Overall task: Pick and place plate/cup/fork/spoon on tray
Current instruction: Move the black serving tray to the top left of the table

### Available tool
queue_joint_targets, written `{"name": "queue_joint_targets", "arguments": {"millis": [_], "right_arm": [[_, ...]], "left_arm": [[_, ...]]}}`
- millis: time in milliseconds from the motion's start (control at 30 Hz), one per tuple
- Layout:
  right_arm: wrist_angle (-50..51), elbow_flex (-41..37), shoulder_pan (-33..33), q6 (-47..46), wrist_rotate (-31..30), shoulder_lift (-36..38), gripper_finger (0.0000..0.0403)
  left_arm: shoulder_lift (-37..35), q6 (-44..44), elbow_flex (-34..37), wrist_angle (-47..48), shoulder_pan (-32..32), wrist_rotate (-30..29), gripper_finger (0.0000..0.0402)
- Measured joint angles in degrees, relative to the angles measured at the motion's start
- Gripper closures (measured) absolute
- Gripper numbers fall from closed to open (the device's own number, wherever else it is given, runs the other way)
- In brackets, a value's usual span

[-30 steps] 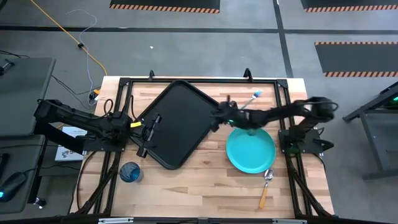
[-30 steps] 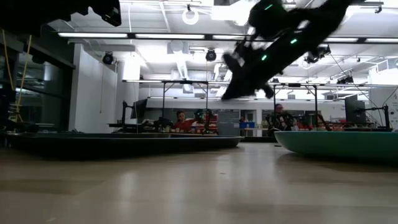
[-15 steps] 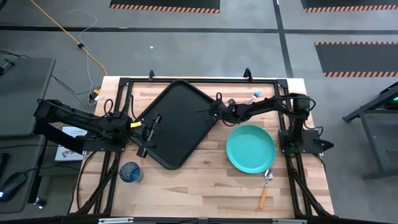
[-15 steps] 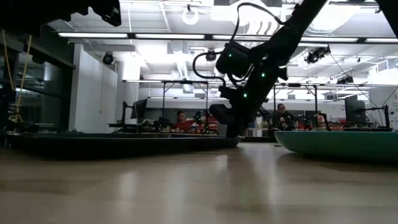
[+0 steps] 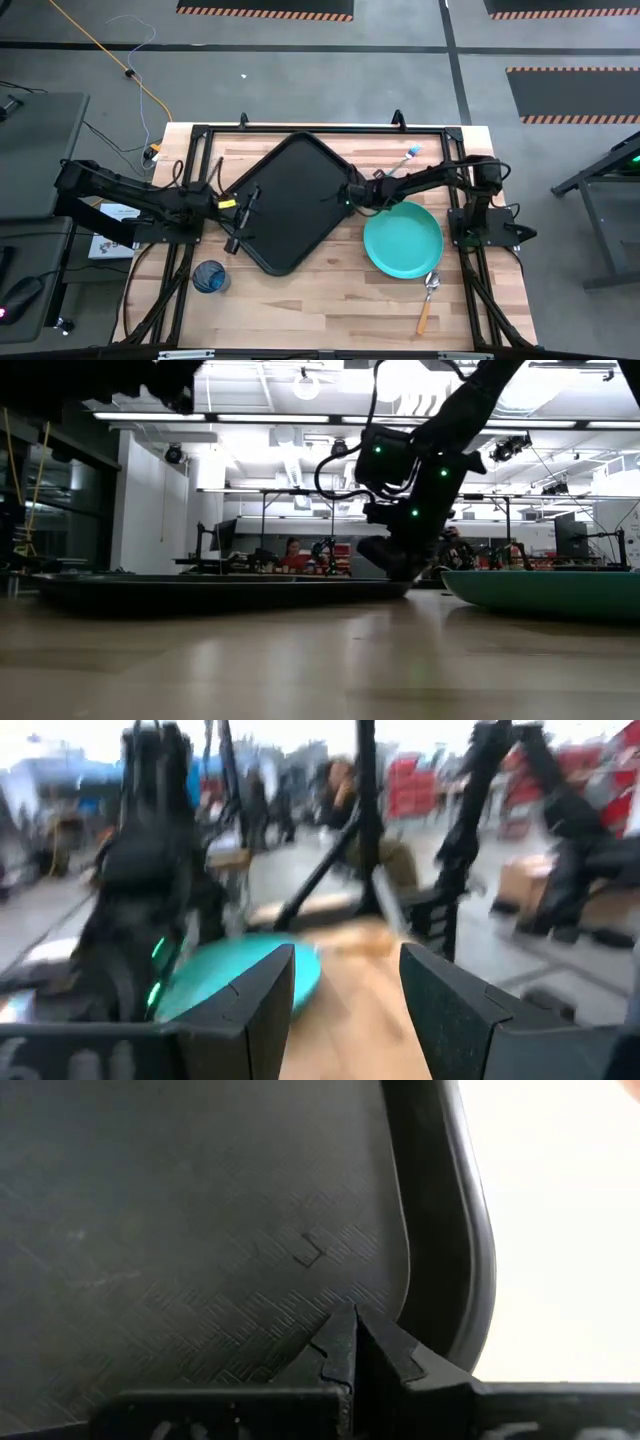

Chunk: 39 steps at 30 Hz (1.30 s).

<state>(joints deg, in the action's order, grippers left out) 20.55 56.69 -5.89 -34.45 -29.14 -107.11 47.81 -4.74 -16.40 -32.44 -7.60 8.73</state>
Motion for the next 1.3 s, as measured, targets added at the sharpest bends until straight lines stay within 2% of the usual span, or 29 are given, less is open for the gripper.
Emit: {"name": "queue_joint_targets", "arguments": {"millis": [167, 233, 400, 500, 633, 800, 967, 1300], "right_arm": [[1.05, -0.02, 2.02, -1.66, -1.49, -0.02, 0.0403], [1.05, -0.02, 2.19, -1.71, -1.57, -0.04, 0.0403], [0.99, -0.07, 2.14, -1.69, -1.49, -0.04, 0.0403], [0.77, -0.08, 2.04, -1.67, -1.34, -0.04, 0.0403], [0.75, -0.09, 2.04, -1.64, -1.32, -0.07, 0.0403], [0.68, -0.11, 2.04, -1.62, -1.3, -0.09, 0.0403], [1.13, -0.13, 2.18, -1.93, -0.92, -0.09, 0.0403], [-0.15, -0.12, 5.37, -7.74, 0.41, -0.09, 0.0403]], "left_arm": [[0.99, 2.3, -0.05, 11.89, 0.83, -20.98, 0.0229], [2.03, 6.15, -1.32, 17.76, 2.49, -24.7, 0.0232], [7.39, 17.0, -5.54, 32.1, 7.99, -25.42, 0.0277], [11.98, 20.8, -7.03, 37.47, 10.83, -24.66, 0.0326], [18.74, 24.27, -7.86, 42.49, 14.27, -20.79, 0.0391], [25.79, 26.55, -8.22, 44.87, 18.07, -18.5, 0.0392], [29.39, 25.77, -8.57, 44.04, 20.82, -17.75, 0.0399], [29.9, 22.6, -8.11, 37.84, 24.08, -32.22, 0.0401]]}}
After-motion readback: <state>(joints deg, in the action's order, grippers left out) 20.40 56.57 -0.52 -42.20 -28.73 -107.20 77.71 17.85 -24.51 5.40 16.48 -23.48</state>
